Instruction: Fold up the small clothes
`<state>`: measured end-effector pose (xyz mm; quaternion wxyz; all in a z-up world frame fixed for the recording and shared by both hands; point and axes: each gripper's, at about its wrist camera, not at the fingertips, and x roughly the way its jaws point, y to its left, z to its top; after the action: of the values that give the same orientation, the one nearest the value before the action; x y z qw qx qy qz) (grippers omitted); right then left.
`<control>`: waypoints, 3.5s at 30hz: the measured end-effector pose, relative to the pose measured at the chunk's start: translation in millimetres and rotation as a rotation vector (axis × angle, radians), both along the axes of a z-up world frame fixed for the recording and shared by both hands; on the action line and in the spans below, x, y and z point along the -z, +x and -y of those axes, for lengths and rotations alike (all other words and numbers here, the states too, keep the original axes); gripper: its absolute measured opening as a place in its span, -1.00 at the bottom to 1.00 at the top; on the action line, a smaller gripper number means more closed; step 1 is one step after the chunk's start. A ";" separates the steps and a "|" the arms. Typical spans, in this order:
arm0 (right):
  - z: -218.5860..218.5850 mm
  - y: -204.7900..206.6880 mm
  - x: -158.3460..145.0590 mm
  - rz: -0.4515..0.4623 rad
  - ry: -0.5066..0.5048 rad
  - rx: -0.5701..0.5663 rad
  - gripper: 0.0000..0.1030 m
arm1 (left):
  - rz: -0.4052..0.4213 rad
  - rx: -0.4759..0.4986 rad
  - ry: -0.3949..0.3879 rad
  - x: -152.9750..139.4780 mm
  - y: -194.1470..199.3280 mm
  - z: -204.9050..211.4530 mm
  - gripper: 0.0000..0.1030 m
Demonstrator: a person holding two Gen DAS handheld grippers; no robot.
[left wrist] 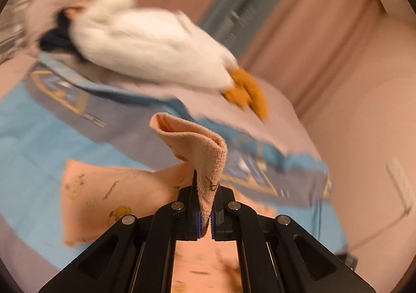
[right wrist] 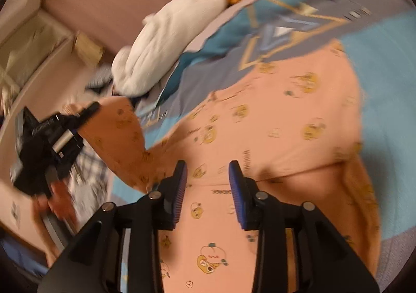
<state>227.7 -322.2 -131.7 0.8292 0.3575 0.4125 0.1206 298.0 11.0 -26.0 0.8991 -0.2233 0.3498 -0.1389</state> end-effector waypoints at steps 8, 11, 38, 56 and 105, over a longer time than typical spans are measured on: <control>60.3 -18.0 20.3 -0.056 0.120 0.181 -0.01 | -0.270 0.269 0.142 98.8 9.1 112.7 -0.21; 66.2 -19.6 21.7 -0.060 0.134 0.180 0.05 | -0.247 0.333 0.112 102.2 -8.4 113.4 0.38; -8.3 55.6 35.7 -0.208 -0.319 -0.038 -0.87 | -0.229 -0.009 0.080 104.9 -134.9 -117.2 0.48; 69.1 50.2 10.1 -0.221 -0.442 0.125 -0.82 | -0.224 0.063 0.154 110.0 -107.1 -95.0 0.48; 48.9 -222.6 11.5 -0.248 -0.170 0.032 0.13 | -0.306 0.218 -0.080 129.1 -241.3 -127.1 0.62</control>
<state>5.1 -371.1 -143.2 0.8009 0.3046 0.5148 0.0266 56.7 138.1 -155.1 0.8054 -0.2384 0.4988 -0.2136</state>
